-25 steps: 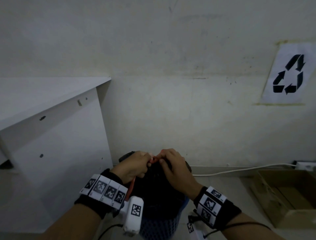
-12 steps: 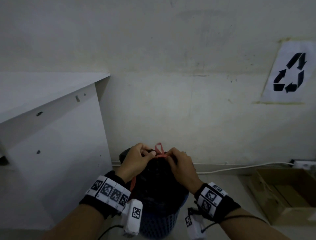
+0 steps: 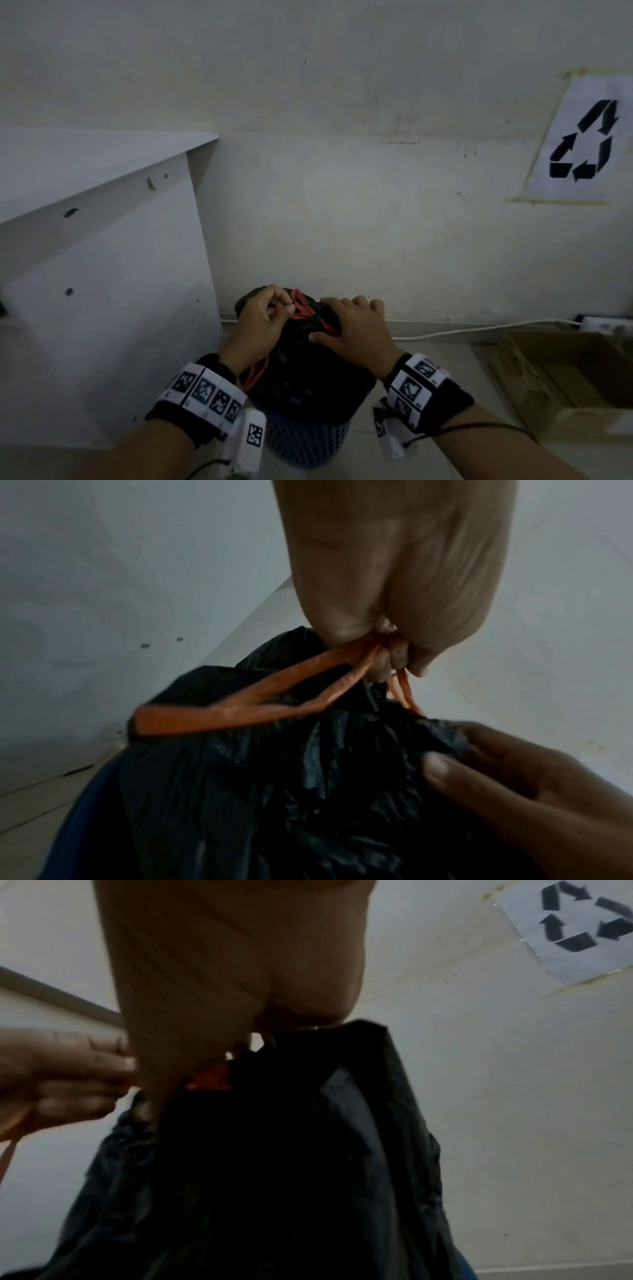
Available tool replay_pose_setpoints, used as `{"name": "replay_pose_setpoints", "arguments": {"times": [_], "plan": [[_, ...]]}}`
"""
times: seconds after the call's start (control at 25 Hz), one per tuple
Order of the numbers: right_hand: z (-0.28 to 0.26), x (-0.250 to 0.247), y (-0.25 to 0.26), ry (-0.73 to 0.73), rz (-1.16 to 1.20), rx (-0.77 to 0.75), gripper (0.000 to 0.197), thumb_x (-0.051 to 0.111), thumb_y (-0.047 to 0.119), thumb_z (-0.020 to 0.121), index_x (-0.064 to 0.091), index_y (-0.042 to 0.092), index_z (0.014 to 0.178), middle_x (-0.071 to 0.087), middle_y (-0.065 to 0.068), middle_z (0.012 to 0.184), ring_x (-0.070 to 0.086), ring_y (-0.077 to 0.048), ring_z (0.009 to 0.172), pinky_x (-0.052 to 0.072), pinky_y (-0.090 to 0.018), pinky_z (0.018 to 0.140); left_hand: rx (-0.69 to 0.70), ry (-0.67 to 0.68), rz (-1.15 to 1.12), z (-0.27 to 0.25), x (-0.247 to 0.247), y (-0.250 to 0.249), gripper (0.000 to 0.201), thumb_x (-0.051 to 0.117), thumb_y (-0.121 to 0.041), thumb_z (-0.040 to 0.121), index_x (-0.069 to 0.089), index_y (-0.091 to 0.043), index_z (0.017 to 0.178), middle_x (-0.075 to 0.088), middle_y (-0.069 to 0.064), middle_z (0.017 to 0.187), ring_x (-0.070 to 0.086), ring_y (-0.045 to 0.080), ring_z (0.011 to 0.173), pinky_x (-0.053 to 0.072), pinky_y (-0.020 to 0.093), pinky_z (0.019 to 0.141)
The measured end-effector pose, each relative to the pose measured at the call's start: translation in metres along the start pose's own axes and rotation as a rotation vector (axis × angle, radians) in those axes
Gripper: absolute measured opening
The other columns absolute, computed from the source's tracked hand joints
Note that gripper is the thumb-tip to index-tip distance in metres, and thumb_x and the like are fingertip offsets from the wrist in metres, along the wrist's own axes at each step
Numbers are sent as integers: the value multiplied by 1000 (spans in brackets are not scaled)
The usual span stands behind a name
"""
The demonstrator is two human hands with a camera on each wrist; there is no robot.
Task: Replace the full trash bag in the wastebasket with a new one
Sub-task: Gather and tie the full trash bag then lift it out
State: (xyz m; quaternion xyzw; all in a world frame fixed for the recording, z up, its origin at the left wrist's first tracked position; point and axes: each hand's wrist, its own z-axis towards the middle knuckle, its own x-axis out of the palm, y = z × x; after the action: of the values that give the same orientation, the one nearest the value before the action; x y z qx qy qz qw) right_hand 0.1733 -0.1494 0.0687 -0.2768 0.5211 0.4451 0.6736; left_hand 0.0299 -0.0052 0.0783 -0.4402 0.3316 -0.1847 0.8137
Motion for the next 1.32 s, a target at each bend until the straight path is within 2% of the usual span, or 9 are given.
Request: {"name": "replay_pose_setpoints", "arguments": {"times": [0.12,0.28,0.52,0.64,0.76,0.88,1.04,1.2,1.32], "plan": [[11,-3,10,4,98,167,36,50,52,88,58,20,100,70,-4,97,62,-30,95,31,-38,80,40,8,123,-18,17,-14,16,66,-36,86,54,-26,88,55,-12,83,51,1,76,41,25,73],[20,-26,8,52,840,351,47,65,49,83,63,3,80,69,-12,78,66,-24,74,53,-38,71,-69,174,449,-50,49,-11,84,56,-83,64,36,-33,129,37,-17,124,30,3,121,26,33,106],[11,-54,0,165,724,-102,29,63,43,89,57,27,112,54,4,111,52,-8,98,40,-23,85,-98,-9,27,-25,34,0,22,50,-13,96,61,-30,105,66,-11,104,62,6,100,51,33,90],[11,-40,-6,155,360,-217,64,63,61,80,40,40,135,43,6,142,39,-15,128,27,-34,100,25,171,60,-16,23,2,31,52,-7,93,66,-32,106,68,-14,106,61,-4,98,49,25,88],[10,-14,4,23,346,-73,34,56,44,92,59,14,107,64,-12,106,59,-31,98,33,-32,75,47,-26,34,-9,22,10,29,61,-4,86,56,-29,100,64,-9,103,63,6,97,52,31,86],[12,-2,1,-55,523,174,26,55,33,96,50,12,80,47,-10,92,53,-30,91,32,-26,71,68,-234,156,-25,41,5,27,71,-19,82,47,-28,90,52,-10,94,55,7,86,47,30,75],[11,-1,-4,73,1018,392,26,61,31,91,42,14,92,53,-8,85,57,-25,81,50,-44,74,3,69,375,-51,78,5,75,69,-50,78,33,-24,138,33,-18,132,34,5,124,32,33,110],[4,-16,-5,238,910,219,36,56,37,95,47,7,76,49,-21,76,47,-25,69,43,-42,63,-62,58,130,-35,76,12,43,59,-28,93,44,-21,133,55,0,129,54,18,118,46,38,101],[-1,-30,-17,195,702,-4,36,61,44,90,58,18,115,52,-8,113,55,-11,95,48,-21,83,-204,54,-101,-29,59,4,24,50,-10,95,39,-21,113,58,7,112,59,19,98,51,40,84]]}}
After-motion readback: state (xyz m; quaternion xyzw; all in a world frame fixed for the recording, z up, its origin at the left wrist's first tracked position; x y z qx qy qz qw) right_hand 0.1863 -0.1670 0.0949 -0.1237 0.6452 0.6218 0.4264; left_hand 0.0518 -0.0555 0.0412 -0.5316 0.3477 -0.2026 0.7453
